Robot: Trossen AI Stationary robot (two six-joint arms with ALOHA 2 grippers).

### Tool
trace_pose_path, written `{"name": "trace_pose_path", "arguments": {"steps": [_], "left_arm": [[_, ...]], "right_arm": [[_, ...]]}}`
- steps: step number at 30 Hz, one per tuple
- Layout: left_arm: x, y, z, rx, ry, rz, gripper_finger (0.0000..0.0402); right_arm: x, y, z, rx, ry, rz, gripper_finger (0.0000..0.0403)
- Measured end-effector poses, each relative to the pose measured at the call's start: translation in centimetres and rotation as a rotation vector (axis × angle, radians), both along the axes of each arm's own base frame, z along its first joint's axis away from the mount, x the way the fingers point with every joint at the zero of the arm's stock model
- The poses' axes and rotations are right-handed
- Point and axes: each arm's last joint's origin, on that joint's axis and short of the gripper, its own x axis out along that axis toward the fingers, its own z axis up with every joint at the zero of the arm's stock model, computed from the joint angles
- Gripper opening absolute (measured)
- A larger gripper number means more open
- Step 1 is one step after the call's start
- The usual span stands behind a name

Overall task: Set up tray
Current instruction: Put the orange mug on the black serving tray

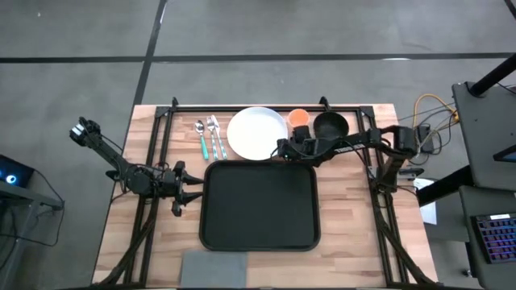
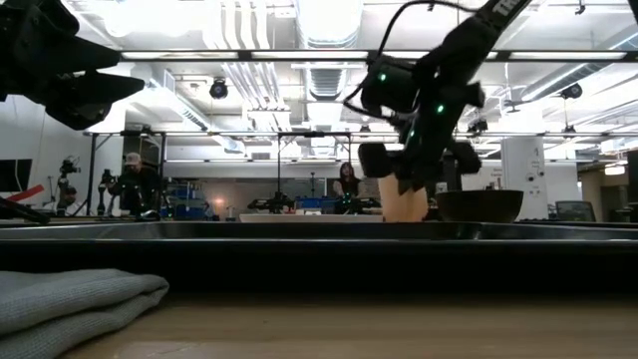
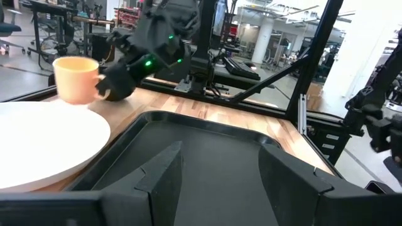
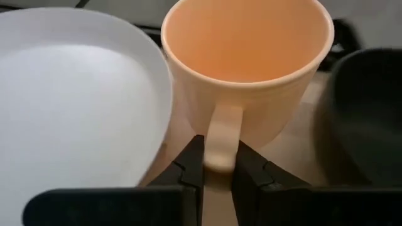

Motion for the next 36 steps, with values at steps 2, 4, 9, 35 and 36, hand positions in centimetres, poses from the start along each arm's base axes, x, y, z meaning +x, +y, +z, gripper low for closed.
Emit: {"name": "trace_pose_path", "arguments": {"steps": [2, 4, 9, 35, 36], "left_arm": [[0.0, 0.0, 0.0, 0.001, 0.001, 0.0, 0.0187], [0.0, 0.0, 0.0, 0.001, 0.001, 0.0, 0.0187], [0.1, 0.0, 0.1, 0.025, 0.007, 0.0, 0.0187], [7.5, -4.7, 13.5, 0.985, 0.947, -0.115, 0.0187], [8.1, -4.8, 13.8, 0.991, 0.96, -0.111, 0.0187]], "right_arm": [[-0.3, 0.9, 1.2, -0.029, 0.007, 0.004, 0.0035], [-0.6, 1.8, 2.7, -0.046, 0.002, 0.033, 0.0035], [-0.7, 5.6, 6.5, -0.025, -0.005, 0.282, 0.0035], [4.5, 13.3, 11.7, 0.319, 0.03, 1.292, 0.0035], [5.1, 13.4, 12.0, 0.31, 0.024, 1.316, 0.0035]]}}
